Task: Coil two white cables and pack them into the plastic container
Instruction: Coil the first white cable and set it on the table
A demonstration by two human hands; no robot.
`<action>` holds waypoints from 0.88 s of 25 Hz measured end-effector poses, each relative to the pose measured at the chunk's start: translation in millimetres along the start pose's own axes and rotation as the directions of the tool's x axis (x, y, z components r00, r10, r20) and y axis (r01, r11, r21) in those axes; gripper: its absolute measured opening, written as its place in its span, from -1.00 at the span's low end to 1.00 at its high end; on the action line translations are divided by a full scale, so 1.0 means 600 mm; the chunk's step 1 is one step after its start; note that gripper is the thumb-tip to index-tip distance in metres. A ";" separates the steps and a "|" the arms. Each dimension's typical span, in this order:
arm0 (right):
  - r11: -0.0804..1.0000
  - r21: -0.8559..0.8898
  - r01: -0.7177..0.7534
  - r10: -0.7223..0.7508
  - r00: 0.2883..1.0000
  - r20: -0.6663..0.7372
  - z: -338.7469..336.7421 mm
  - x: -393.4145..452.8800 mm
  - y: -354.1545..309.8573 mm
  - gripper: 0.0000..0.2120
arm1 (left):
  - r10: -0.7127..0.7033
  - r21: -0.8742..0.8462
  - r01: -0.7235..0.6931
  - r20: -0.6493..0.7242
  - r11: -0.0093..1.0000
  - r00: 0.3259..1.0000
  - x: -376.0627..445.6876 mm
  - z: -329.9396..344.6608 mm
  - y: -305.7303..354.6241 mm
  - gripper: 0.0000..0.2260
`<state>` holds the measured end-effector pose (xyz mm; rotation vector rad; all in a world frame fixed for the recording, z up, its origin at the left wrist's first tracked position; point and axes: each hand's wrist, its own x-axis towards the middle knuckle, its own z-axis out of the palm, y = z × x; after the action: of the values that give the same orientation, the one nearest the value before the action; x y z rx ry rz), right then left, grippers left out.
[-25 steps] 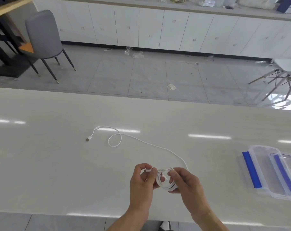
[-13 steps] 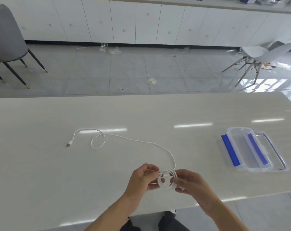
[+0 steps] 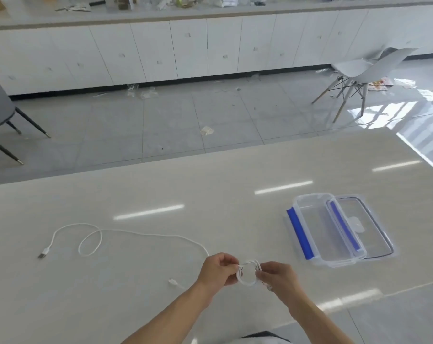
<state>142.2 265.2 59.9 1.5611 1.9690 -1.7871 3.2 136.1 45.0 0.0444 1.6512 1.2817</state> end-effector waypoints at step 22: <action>0.971 -0.231 0.060 -0.123 0.956 -0.267 -0.033 0.176 0.016 -0.80 | 0.293 0.720 -0.155 -0.070 0.677 0.953 0.190 0.111 0.047 -0.95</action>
<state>108.2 343.7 -6.1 1.7514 2.3068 -1.3750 -20.8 258.9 -5.4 0.6428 2.2790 0.7482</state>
